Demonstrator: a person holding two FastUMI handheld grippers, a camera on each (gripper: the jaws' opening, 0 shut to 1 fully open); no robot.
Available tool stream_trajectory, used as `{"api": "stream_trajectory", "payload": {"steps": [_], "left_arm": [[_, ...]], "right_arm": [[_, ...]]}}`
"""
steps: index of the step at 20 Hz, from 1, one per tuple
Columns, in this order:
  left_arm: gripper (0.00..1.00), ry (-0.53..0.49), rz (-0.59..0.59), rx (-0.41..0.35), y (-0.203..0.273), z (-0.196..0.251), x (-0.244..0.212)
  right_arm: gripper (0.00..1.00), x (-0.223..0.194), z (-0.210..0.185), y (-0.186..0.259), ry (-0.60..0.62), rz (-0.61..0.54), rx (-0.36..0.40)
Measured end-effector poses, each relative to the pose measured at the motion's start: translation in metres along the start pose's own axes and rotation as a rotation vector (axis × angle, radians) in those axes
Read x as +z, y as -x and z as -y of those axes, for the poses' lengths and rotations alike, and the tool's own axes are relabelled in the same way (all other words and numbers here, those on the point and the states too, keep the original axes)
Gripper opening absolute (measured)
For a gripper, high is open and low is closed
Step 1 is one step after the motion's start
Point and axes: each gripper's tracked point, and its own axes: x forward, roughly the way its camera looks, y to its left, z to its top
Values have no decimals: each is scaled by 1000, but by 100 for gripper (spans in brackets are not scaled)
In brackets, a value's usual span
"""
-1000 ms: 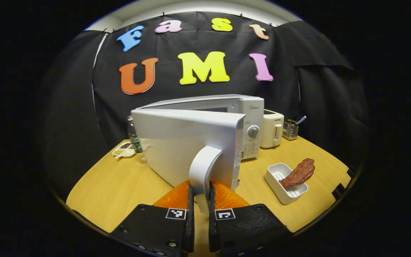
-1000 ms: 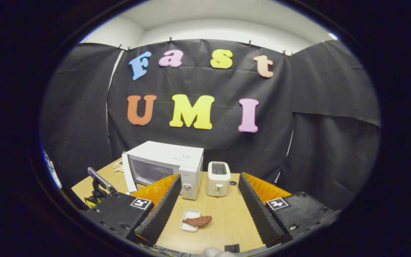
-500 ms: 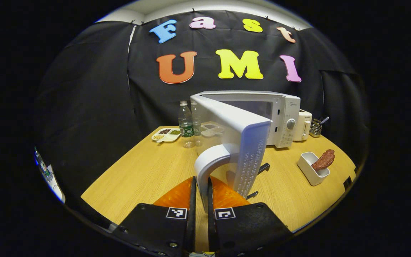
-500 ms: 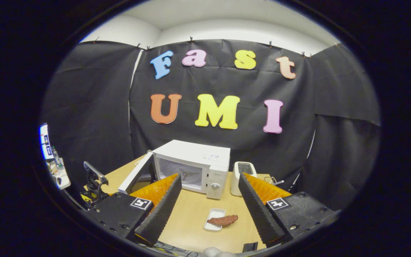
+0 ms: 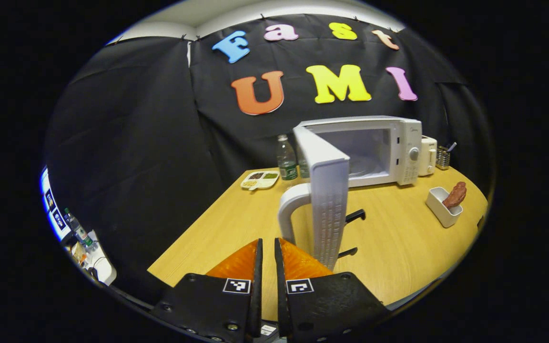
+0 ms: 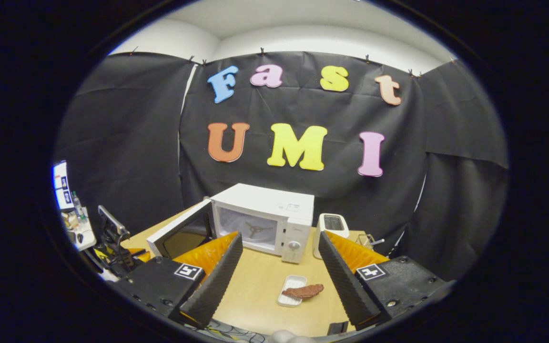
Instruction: Open the microwave oven with the left hand, put the food in, and close the microwave oven.
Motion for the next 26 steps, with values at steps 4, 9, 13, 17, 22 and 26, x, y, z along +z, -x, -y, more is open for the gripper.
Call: {"api": "stream_trajectory", "payload": {"steps": [4,9,13,17,22,26], "left_arm": [[13,12,8,34,9,-18,0],[39,37,5,-21,32,-12,-2],[78,4,66,-20,58,-7,19],[93,40,115,-70,89,14,60],[95,74,158,-93,109,38,114],[95,35,194,-96,122,61,155]], "right_arm": [[100,-7,-1,-6,-22,-13,8],[100,-36,21,-15,-17,-33,-14],[100,-110,53,-22,-47,-113,-39],[100,-203,78,-34,-113,-259,-41],[100,-270,86,-65,-200,-369,10],[100,-293,90,-98,-222,-394,72]]}}
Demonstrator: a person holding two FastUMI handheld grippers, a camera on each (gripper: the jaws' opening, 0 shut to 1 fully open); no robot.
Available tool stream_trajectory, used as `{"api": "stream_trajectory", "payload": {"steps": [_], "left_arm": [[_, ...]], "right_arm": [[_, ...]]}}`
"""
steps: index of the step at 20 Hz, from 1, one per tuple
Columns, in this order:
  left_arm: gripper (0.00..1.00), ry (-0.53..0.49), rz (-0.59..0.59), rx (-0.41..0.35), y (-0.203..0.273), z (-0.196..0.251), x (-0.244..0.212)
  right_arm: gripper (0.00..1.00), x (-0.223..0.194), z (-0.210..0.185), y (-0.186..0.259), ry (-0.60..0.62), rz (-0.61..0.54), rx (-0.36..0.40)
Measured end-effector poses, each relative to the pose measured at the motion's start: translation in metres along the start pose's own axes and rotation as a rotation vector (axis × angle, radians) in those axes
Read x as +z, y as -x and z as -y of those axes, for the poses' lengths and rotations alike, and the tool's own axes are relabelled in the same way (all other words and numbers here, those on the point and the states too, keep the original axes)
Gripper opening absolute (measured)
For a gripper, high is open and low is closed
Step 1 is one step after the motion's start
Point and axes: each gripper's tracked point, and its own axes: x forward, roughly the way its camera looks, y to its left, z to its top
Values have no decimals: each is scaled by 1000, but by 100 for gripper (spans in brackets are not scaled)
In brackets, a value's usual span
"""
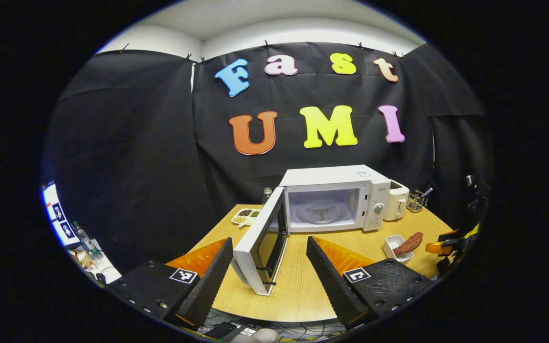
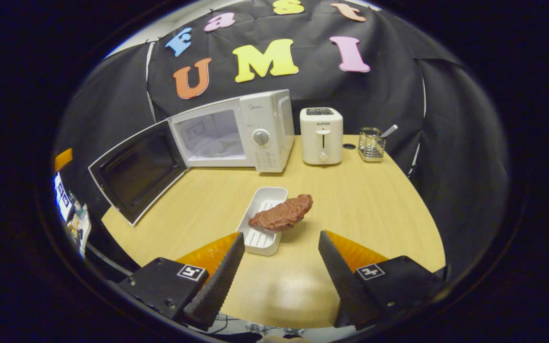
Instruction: Open the microwave oven with the left hand, put the food in, and close the microwave oven.
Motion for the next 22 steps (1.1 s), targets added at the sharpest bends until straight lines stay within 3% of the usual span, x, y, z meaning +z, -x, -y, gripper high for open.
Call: {"api": "stream_trajectory", "payload": {"steps": [8,9,10,11,12,13,14,16,17,18,19,20,21,22], "left_arm": [[95,122,20,33,-12,56,56],[95,124,14,52,-13,59,58],[95,125,6,66,-14,62,58],[96,128,1,78,-13,66,59],[95,131,-10,87,-14,68,58],[95,133,-22,100,-14,69,57],[96,131,-27,109,-14,70,57],[96,125,-29,120,-17,71,58],[95,120,-31,118,-19,72,56],[95,119,-35,121,-21,69,54],[95,124,-36,121,-24,67,53],[95,133,-36,116,-26,65,52],[95,141,-36,115,-29,61,50],[95,150,-35,111,-33,57,48]], "right_arm": [[95,15,18,-71,-119,-78,170],[82,16,17,-77,-137,-96,197],[80,16,16,-82,-155,-114,228],[91,16,15,-88,-170,-128,252],[72,16,15,-92,-178,-145,266],[78,16,16,-95,-184,-160,276],[54,19,13,-96,-198,-167,303],[50,21,13,-95,-214,-180,317],[39,25,10,-93,-227,-178,332],[41,30,6,-93,-226,-174,346],[29,34,1,-91,-221,-170,359],[31,39,-5,-88,-217,-160,372],[19,44,-10,-85,-210,-153,375],[19,48,-12,-83,-192,-152,360]]}}
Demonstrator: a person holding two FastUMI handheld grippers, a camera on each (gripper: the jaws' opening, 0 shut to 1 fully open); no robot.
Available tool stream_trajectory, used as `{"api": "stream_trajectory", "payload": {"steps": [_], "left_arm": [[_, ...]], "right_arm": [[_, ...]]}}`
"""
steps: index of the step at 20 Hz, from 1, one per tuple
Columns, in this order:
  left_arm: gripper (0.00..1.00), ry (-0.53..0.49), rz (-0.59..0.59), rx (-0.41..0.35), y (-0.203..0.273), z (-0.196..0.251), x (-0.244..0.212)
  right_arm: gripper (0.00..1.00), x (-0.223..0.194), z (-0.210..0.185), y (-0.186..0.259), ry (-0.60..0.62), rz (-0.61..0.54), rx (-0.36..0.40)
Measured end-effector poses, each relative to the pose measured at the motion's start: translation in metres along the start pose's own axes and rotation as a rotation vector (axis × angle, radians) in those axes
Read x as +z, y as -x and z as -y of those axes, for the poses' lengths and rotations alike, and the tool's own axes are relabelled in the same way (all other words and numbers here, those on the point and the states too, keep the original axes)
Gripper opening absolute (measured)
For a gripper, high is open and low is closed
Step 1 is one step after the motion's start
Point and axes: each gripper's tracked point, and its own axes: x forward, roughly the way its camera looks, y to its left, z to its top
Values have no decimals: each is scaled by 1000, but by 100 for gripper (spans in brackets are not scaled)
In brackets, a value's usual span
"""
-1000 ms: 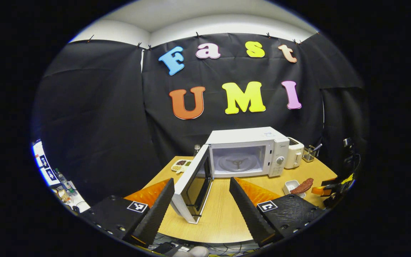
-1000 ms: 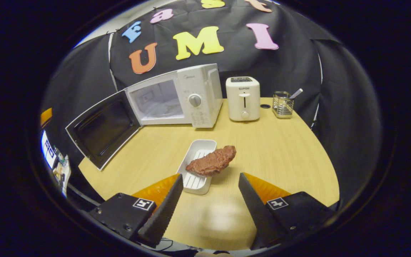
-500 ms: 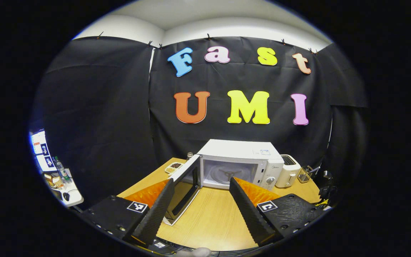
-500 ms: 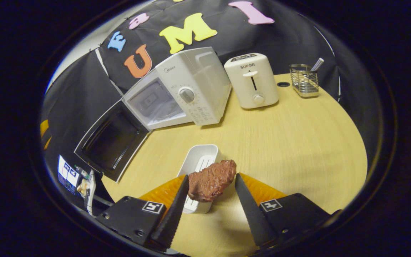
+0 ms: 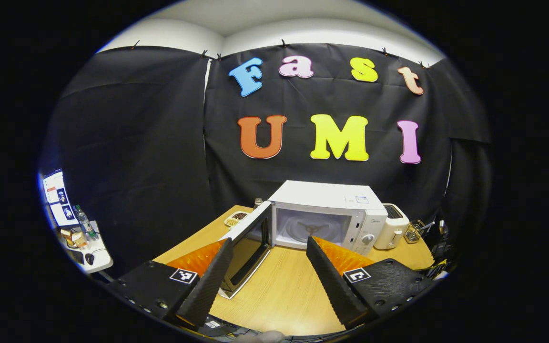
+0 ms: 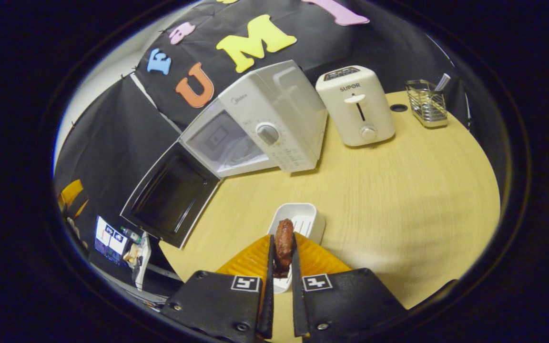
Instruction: Open the microwave oven with the left hand, put the food in, and close the microwave oven.
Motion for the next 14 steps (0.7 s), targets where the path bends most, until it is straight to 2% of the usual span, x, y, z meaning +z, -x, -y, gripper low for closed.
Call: {"api": "stream_trajectory", "payload": {"steps": [5,9,14], "left_arm": [[96,-9,-3,-48,-19,-24,-7],[95,-25,0,-96,-31,-45,-7],[96,-11,-39,-158,-43,-70,-18]], "right_arm": [[16,23,-32,12,46,42,-37],[16,53,-83,16,59,126,-43],[16,97,-152,-26,7,271,-21]]}}
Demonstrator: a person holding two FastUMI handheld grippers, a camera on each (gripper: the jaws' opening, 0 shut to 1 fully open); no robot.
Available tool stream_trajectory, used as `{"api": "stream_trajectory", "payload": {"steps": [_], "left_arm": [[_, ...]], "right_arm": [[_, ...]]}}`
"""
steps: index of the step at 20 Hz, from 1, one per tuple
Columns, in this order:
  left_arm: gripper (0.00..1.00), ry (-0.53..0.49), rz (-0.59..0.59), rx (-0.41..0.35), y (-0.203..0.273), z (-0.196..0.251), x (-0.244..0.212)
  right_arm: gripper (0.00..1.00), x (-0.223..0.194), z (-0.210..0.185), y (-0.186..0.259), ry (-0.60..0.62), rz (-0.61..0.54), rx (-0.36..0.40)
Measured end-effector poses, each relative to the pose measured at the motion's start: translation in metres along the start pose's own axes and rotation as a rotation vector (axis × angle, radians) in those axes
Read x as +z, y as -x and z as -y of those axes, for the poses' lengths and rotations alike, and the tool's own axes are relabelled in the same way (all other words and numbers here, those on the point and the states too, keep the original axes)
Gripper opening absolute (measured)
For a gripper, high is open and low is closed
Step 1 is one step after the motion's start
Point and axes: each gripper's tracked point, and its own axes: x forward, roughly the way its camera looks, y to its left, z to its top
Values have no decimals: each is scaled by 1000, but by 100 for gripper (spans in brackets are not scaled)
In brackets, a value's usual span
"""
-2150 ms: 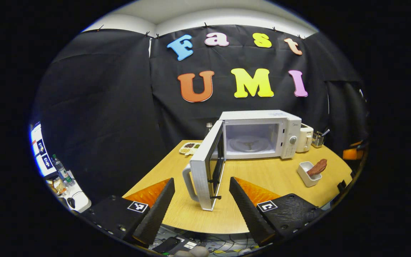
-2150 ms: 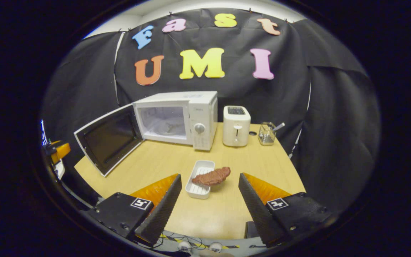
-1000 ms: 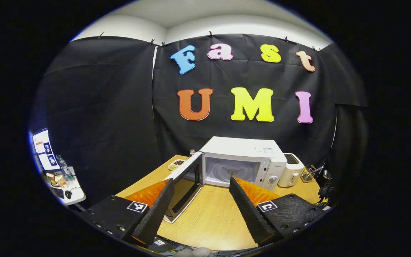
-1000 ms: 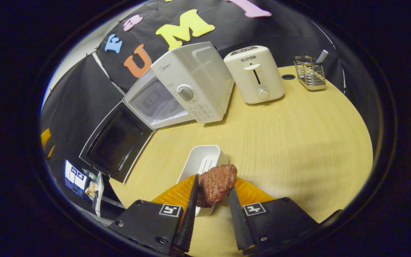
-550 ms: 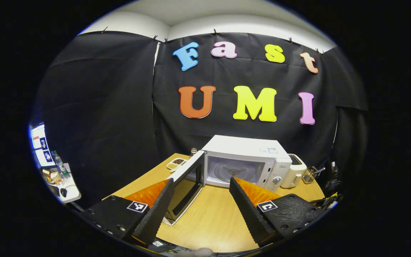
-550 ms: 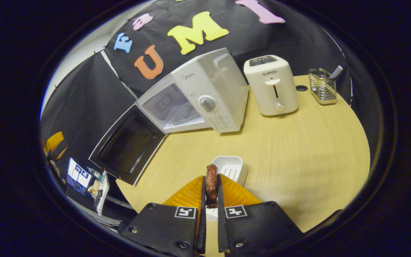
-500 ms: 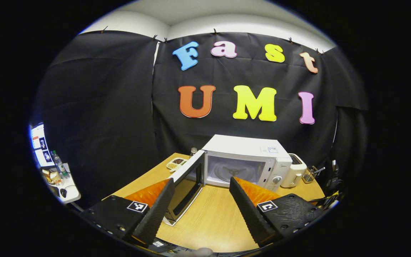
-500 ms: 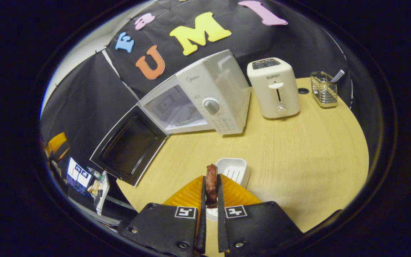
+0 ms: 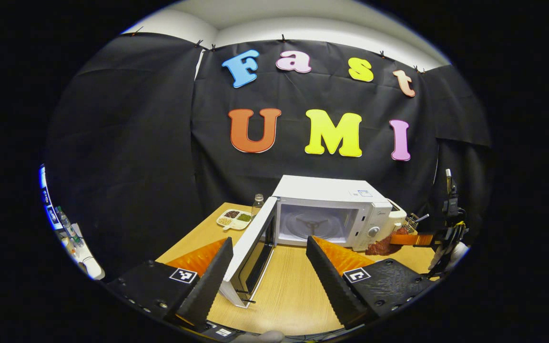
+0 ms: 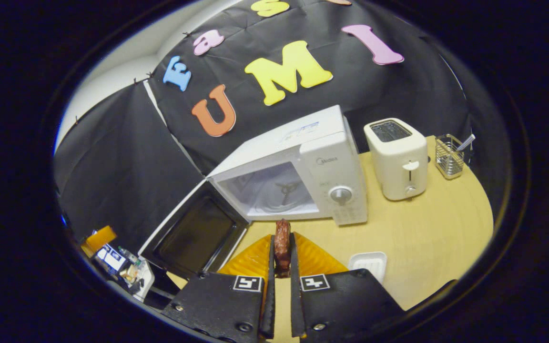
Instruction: Open the microwave oven with the left hand, put the food in, and close the microwave oven.
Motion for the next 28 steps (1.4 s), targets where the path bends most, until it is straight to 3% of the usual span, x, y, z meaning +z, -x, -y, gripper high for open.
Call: {"api": "stream_trajectory", "payload": {"steps": [7,15,19,21,25,26,27,28], "left_arm": [[95,-50,-32,-62,-18,-28,-8],[95,-79,-81,-47,-26,-66,-25],[95,-79,-89,-38,-29,-78,-29],[95,-93,-94,-31,-33,-84,-33],[95,-64,-119,-35,-40,-83,-42],[95,-71,-113,-24,-39,-86,-43],[95,-78,-110,-29,-40,-84,-43],[95,-91,-108,-31,-38,-82,-45]], "right_arm": [[16,-1,-58,-121,-263,170,-4],[16,-14,-69,-235,-613,339,-99],[16,-3,-29,-256,-644,456,-212],[16,-4,-12,-263,-720,492,-236],[16,2,-8,-287,-706,525,-242],[7,3,-8,-292,-682,526,-251],[17,2,-6,-296,-657,519,-259],[19,-2,-2,-301,-639,510,-270]]}}
